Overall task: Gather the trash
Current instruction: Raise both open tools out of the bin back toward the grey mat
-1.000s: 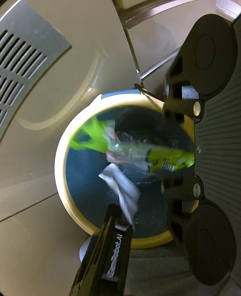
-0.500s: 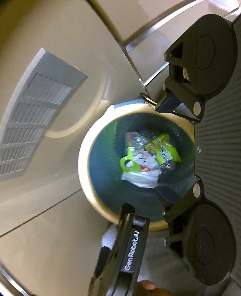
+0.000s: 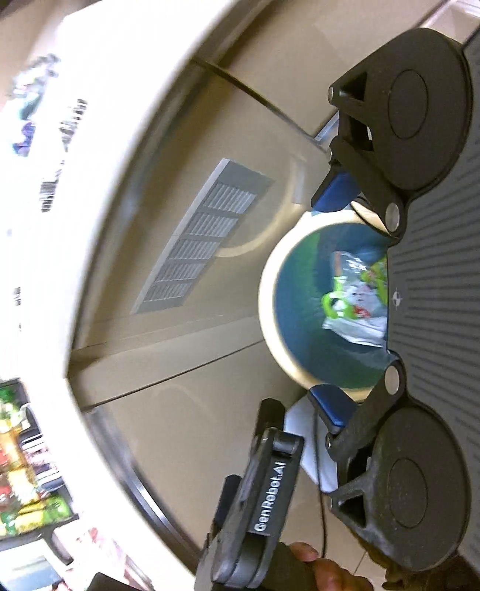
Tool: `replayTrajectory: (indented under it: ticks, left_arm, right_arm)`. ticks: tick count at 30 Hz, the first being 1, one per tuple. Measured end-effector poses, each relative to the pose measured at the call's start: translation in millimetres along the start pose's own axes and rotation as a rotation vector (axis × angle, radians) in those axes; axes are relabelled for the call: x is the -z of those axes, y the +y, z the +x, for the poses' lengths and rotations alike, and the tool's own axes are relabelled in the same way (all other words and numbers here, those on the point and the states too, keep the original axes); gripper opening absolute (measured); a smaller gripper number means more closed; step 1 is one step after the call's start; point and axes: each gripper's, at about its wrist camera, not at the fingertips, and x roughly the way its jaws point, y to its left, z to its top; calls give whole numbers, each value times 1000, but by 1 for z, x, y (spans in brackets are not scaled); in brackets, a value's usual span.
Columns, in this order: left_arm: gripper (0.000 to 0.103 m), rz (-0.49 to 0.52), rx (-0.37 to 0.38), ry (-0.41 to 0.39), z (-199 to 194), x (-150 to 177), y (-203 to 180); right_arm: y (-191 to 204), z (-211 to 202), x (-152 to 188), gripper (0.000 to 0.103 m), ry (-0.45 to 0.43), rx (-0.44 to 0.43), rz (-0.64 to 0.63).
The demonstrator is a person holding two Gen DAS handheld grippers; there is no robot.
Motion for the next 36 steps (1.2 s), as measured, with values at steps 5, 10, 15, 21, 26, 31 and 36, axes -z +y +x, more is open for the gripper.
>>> replayTrajectory:
  ticks: [5,10,15,21,26,31,36]
  left_arm:
    - [103,30,-14,-35,-11,2,-10]
    - [103,41,15,-32,-19,1,-12]
    - [103,15,28,-56,-30,0,-8]
    - [103,33,-26,-117,-46,-3,-11]
    - [103,21,-26,-145,-54,-12,-6]
    - [103,5,-43,-185,-65,-26,2]
    - [103,-32,-72,-251,-79,-51,15]
  right_arm:
    - [5,-24,0,103,-65,6,-19]
    - [4,-32,3,103,-81,11,8]
    - [2,-32,4,103,-88,16,32]
    - [4,-40,4,103,-118,23,14]
    - [1,-48,-2,103,-148,20,27]
    - [-3,-63,-13,103,-198,2,60]
    - [-6,-77,-34,103,-275,-4,47]
